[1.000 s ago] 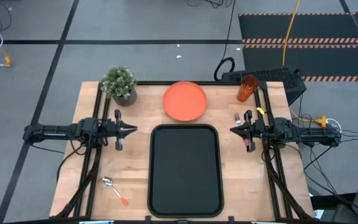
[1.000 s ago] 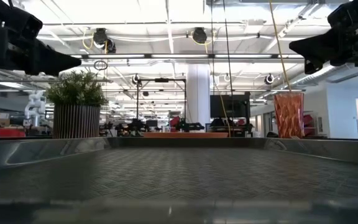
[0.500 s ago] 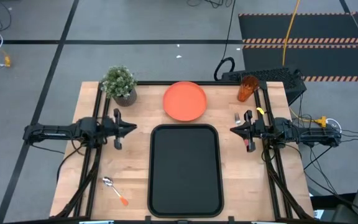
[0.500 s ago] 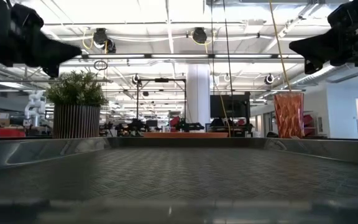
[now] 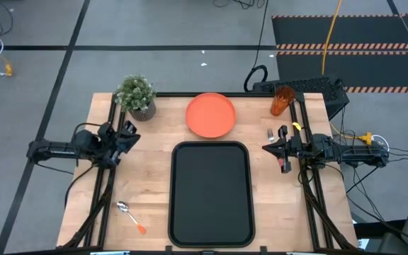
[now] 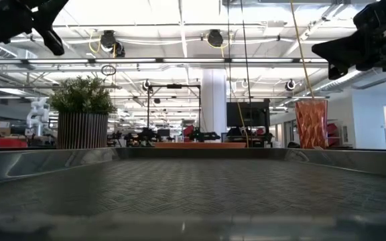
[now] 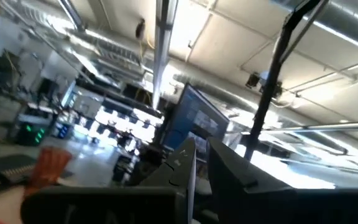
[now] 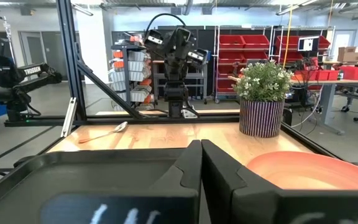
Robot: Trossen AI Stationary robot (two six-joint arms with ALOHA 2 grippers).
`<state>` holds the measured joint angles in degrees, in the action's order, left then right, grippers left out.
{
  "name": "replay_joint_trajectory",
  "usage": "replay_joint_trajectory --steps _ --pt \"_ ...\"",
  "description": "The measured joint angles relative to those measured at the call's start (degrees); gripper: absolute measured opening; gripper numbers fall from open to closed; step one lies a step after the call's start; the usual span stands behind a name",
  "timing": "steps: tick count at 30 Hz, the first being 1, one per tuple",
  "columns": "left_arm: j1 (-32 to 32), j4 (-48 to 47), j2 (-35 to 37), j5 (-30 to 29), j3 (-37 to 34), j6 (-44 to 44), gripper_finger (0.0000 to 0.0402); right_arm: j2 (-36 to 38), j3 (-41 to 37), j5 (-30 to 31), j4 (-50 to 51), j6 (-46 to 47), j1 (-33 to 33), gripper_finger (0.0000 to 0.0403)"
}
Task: Pick and place plate/cup/fork/spoon on tray
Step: Put the orange plate on the black tray
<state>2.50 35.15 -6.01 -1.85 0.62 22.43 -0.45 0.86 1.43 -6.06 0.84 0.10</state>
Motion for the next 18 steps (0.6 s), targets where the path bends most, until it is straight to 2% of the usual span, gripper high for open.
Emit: replay_joint_trajectory --steps 5,8,10,15,18 --pt "2.95 6.87 -4.92 0.12 -0.02 -0.08 0.0042 0.00 -0.02 0.00 0.00 0.08 -0.02 0.0000" --pt "4.88 13.90 -10.32 0.10 0.31 -2.46 0.0042 0.00 -0.01 0.02 -0.03 2.67 0.00 0.0000" --pt "6.23 15.41 -14.51 0.16 2.12 -3.62 0.0042 -0.02 0.00 0.57 -1.03 4.64 -0.02 0.0000" --pt "9.58 13.91 -28.84 0.35 11.87 -6.63 0.0042 0.02 -0.02 1.43 -5.40 8.61 -0.01 0.0000" --pt "11.16 9.14 -38.47 0.37 19.19 -8.50 0.0042 0.02 -0.02 1.44 -5.79 10.21 -0.01 0.0000"
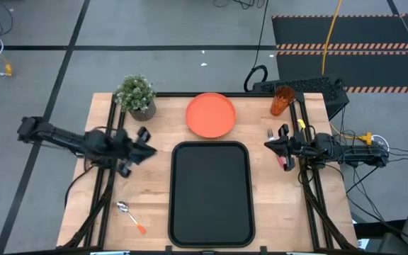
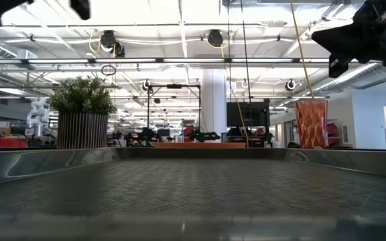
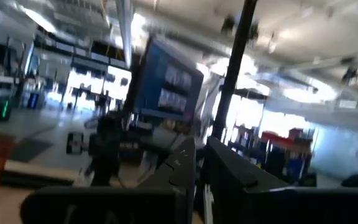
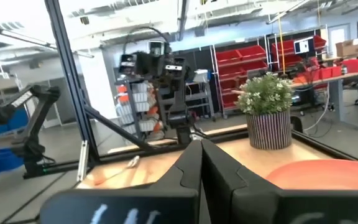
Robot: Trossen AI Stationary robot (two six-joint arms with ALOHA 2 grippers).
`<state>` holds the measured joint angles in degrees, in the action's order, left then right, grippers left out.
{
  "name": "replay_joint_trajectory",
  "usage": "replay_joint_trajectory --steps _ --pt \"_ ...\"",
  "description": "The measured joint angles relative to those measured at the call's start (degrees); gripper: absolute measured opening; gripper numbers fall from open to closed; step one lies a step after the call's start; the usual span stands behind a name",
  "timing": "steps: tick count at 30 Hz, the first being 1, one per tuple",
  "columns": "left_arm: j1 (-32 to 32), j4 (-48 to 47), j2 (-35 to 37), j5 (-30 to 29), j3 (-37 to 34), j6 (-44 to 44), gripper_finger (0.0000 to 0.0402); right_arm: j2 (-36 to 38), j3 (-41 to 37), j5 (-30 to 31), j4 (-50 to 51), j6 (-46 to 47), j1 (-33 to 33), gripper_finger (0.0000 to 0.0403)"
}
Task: Pick and place plate/cup/fork/spoon on tray
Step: Put the orange plate on the black tray
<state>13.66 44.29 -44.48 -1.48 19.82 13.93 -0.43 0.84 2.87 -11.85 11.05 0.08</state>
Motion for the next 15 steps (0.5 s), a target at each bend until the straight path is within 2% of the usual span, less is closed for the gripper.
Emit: replay_joint_trajectory --steps 5,9,15 --pt "0.47 -4.31 -12.54 0.01 9.18 -0.42 0.0042 -0.02 0.00 0.00 0.06 0.50 -0.01 0.0000" --pt "0.47 -5.18 -20.01 -0.05 12.68 -0.36 0.0042 -0.04 0.00 -0.01 1.67 1.15 -0.01 0.0000" --pt "0.41 -3.70 -27.71 -3.58 16.53 -0.61 0.0042 -0.22 0.01 0.02 7.29 3.54 0.00 0.0000"
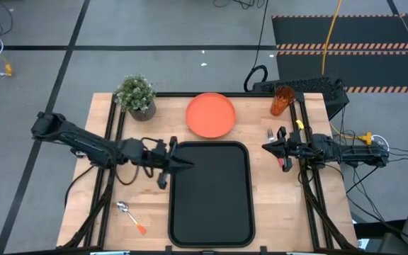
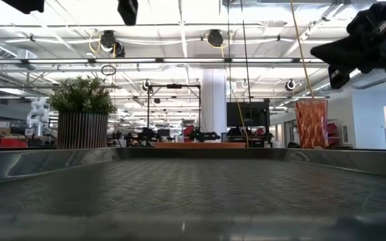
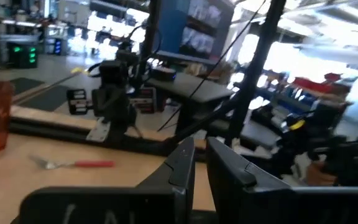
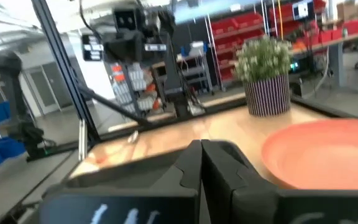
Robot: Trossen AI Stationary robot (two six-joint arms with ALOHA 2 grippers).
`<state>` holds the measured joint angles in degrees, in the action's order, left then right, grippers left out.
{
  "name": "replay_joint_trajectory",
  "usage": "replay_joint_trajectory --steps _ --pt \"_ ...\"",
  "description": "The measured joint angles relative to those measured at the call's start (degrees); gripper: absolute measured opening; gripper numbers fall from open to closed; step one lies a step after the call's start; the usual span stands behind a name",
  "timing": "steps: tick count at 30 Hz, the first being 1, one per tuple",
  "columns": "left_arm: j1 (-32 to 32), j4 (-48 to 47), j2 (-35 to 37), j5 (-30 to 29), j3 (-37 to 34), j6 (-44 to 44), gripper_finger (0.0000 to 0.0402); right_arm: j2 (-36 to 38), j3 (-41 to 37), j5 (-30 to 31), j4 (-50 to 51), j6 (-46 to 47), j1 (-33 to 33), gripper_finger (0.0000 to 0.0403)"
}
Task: Pick and place plate/cup/fork/spoon on tray
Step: Put the orange plate on the black tray
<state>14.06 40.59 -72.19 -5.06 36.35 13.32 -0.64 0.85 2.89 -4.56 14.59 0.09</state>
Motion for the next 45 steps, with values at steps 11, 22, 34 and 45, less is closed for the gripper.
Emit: replay_joint_trajectory --steps 11,22,34,45 --pt "-1.93 3.35 -7.35 -1.80 0.86 -6.93 0.0042 -0.85 0.01 -0.15 2.60 0.56 -0.01 0.0000" --pt "-2.23 2.90 -7.40 -21.63 2.35 -4.28 0.0042 -3.66 0.01 -0.08 2.92 -0.46 0.00 0.0000" --pt "2.73 4.34 -6.90 -14.32 6.34 -15.89 0.0042 -8.32 0.01 0.03 3.10 -1.79 -0.01 0.0000" --pt "10.90 1.43 -6.88 -12.48 7.38 -29.10 0.0042 -11.23 0.01 0.10 2.48 -1.79 0.01 0.0000"
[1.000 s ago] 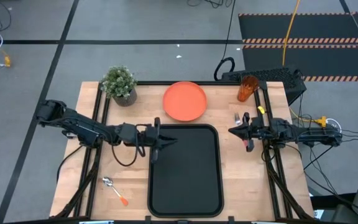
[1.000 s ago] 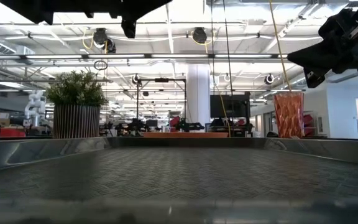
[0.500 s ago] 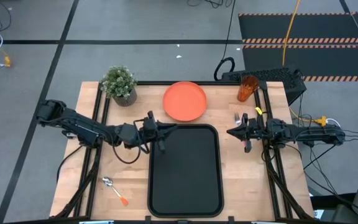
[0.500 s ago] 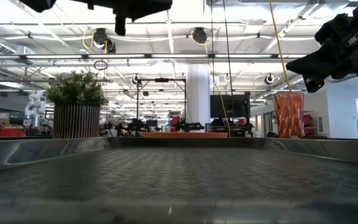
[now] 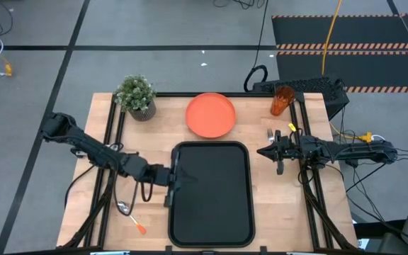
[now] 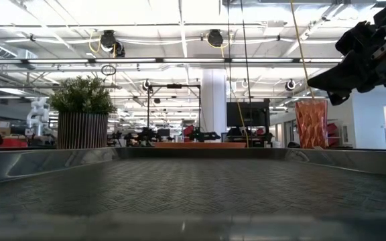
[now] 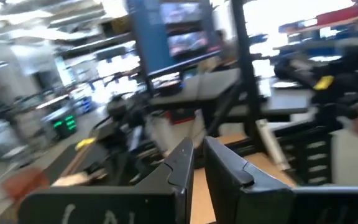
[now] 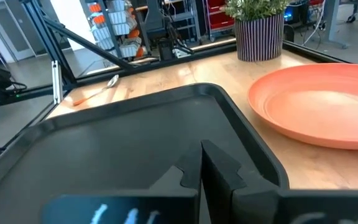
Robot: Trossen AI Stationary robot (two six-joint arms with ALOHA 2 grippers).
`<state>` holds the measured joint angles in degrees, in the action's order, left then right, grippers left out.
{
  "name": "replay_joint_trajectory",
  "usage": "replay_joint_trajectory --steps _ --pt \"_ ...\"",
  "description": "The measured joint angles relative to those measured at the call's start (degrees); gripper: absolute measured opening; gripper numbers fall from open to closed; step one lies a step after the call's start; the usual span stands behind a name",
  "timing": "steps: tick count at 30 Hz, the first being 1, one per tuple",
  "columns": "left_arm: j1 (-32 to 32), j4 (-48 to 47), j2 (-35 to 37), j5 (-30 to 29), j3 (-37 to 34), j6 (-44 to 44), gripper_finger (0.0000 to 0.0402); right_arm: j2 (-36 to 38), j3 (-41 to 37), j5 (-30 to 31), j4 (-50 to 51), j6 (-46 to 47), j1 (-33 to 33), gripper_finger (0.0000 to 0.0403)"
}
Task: Pick and place plate/cup/fork/spoon on tray
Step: Put the orange plate on the black tray
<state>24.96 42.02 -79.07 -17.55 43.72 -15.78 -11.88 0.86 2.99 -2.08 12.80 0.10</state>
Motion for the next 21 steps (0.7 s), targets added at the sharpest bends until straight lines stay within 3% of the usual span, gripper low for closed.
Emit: replay_joint_trajectory --steps 6,8,16,18,21 --pt "0.13 -7.67 0.00 -18.53 0.73 7.55 0.0042 -0.01 0.00 0.17 -4.20 0.00 0.00 0.0000" --pt "0.12 -12.83 0.00 -21.68 2.97 10.61 0.0042 -0.07 0.00 0.16 -5.10 0.00 -0.01 0.0000" --pt "0.27 -41.88 -2.17 -28.94 18.47 28.69 0.0042 -0.04 0.00 0.39 -8.77 -6.29 -0.01 0.0000" --pt "0.25 -44.23 -3.90 -29.49 21.00 28.59 0.0042 -0.04 0.00 0.39 -9.89 -9.23 -0.02 0.0000" --pt "-0.28 -44.73 -6.61 -27.64 22.88 21.74 0.0042 -0.02 0.00 0.39 -12.84 -12.98 0.00 0.0000"
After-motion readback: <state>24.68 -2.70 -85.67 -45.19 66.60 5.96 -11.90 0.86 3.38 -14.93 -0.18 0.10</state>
